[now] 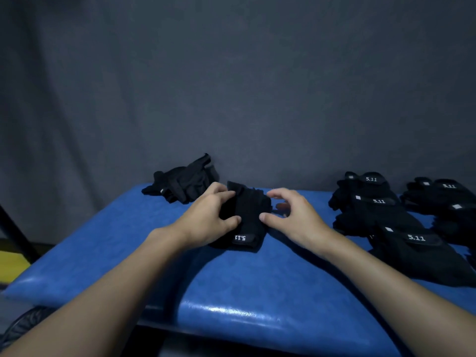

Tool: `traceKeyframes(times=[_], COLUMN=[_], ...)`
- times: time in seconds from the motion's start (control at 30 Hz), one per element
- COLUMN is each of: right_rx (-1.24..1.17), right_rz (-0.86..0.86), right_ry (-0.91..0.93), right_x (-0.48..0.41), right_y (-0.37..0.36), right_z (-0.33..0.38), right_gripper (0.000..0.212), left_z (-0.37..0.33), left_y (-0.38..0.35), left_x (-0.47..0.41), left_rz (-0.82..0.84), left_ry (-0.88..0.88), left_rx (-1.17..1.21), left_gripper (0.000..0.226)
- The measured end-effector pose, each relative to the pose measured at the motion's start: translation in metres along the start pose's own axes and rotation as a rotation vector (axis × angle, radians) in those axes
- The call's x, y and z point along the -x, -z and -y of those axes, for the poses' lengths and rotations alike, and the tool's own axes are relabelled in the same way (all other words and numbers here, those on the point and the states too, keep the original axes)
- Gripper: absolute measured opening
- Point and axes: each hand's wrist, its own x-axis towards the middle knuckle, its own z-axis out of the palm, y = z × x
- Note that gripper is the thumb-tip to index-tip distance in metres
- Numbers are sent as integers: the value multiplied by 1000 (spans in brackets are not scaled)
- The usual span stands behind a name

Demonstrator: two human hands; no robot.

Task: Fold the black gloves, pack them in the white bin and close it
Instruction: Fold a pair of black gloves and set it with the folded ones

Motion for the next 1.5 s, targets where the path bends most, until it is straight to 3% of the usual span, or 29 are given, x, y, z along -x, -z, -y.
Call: traceKeyframes(times=[0.1,0.27,0.43,0.57,0.83,1.3,1.5], right_rx=[131,386,393,430,429,365,352], right_rz=[83,196,166,114,186,169,168], right_ry=[61,85,91,158,222,212,203], right_x=[5,8,6,-2,-29,-36,-34], right_y=[-2,-5,-6,-12,-46,-76,-75], right_z=[0,1,2,8,34,18,18], right_gripper=[49,55,49,42,41,40,40], left_z=[5,6,12,16,50,93,87], left_y=[-5,-6,-4,4,19,19,22], left_x=[2,5,6,5,0,4,5], left_rz=[1,92,73,-30,-259,-123,-178], left_ry=[64,86,93,96,188,207,172], left_rx=[-37,-161,-136,-132,-209,-365,-357], left_gripper=[73,57,52,44,30,48,47])
